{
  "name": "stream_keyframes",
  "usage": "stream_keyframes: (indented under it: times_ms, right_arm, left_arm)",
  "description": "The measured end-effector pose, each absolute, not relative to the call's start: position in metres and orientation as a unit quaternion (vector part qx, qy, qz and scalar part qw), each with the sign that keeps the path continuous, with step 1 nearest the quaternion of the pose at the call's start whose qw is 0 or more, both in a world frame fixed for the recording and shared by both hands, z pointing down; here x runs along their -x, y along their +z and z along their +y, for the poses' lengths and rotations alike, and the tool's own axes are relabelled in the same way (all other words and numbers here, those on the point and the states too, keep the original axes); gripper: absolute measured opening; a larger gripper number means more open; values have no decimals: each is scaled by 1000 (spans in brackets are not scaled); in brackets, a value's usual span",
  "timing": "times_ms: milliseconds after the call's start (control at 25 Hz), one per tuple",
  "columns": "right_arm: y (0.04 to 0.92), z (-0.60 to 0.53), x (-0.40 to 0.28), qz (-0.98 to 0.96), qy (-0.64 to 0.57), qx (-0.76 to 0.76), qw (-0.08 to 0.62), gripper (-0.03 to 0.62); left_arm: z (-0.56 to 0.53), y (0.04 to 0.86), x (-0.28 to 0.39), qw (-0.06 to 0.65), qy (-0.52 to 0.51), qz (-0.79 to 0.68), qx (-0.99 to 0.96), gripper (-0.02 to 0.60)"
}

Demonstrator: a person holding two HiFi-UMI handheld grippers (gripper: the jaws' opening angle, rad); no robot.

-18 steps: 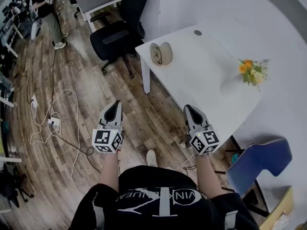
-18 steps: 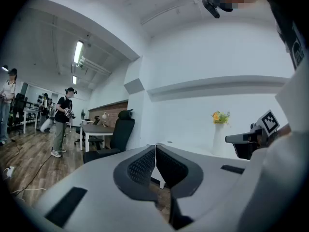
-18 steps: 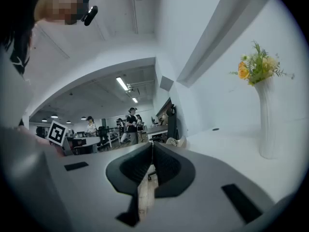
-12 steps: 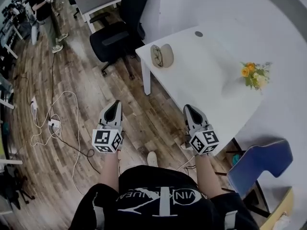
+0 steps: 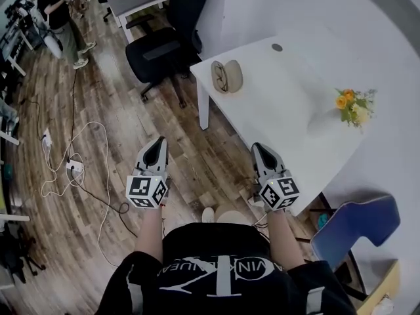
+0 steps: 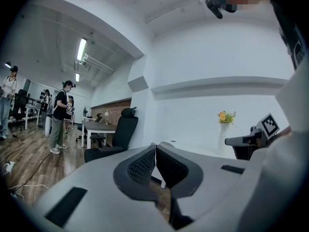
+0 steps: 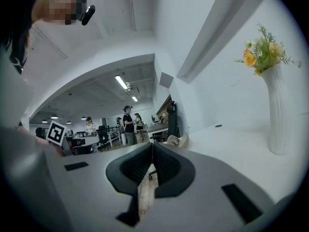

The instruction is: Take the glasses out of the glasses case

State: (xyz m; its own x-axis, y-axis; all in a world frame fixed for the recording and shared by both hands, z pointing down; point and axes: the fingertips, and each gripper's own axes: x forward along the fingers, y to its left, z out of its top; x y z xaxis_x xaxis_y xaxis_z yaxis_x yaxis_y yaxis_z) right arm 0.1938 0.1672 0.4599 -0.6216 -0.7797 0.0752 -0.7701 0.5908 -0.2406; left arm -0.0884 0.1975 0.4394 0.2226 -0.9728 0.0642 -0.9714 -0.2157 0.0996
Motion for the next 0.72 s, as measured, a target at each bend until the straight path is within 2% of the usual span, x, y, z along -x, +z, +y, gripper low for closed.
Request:
stream_keyframes:
  times_ms: [320,720]
  right_arm:
    - [464,148,-182,895,-132,427,17,29]
    - [468,73,-157,887,-160,431,32,34]
  left_arm:
    - [188,448,93,66,-5,-624,-779,20]
    - [130,450,111,64,-6,-619,-782,20]
